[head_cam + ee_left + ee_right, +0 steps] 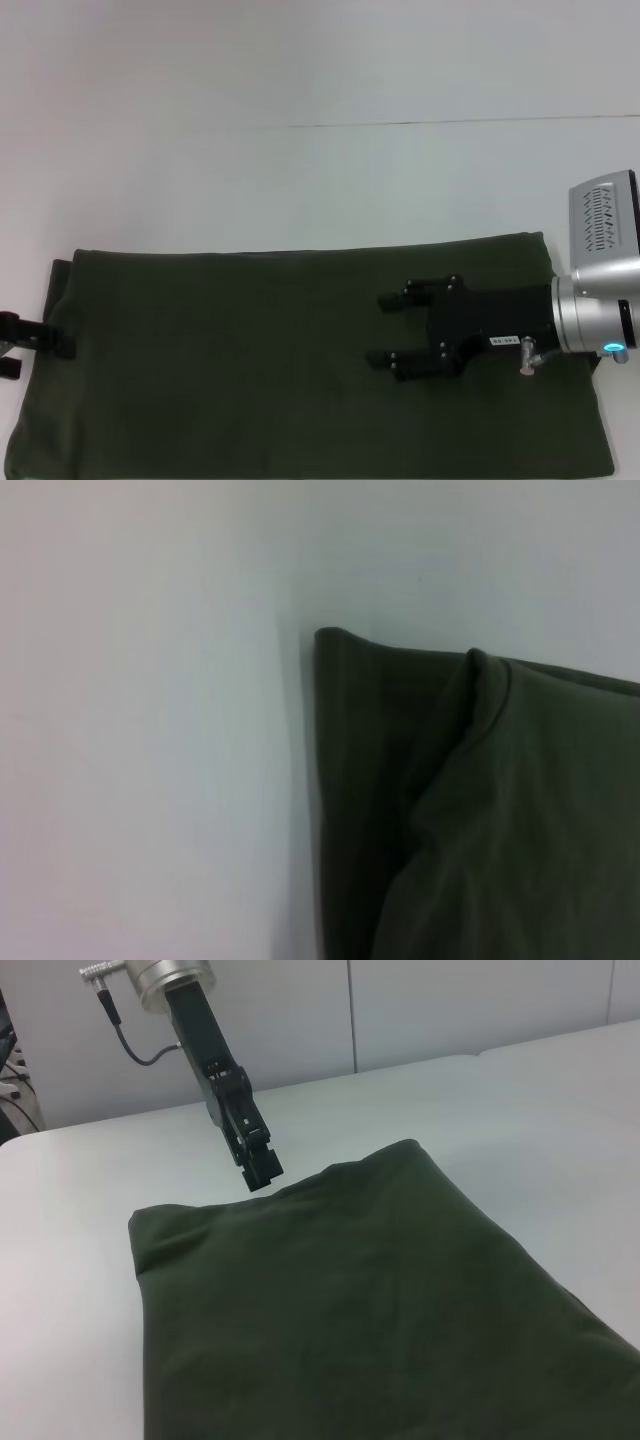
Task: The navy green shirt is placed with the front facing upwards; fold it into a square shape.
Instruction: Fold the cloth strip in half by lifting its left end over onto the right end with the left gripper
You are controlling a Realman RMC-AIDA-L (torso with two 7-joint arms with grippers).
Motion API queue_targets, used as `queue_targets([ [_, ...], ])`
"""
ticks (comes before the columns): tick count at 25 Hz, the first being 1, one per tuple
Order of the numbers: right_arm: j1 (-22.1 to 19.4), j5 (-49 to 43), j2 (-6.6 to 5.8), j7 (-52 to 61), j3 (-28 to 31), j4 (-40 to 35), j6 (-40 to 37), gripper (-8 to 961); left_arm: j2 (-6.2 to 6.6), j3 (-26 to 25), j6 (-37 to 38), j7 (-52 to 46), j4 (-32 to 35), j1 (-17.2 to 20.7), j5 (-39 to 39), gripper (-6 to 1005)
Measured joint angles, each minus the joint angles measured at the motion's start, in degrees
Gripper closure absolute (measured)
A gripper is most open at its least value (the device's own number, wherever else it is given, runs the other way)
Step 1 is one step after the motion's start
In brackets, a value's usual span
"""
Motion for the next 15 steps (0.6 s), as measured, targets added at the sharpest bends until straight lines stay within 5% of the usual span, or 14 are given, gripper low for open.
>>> queue_targets([
  [15,0.0,0.01,0.0,-0.1,-0.09,-0.01,-0.02,160,-0.76,1.14,-1.03,0.2,-0.05,0.0,0.06,92],
])
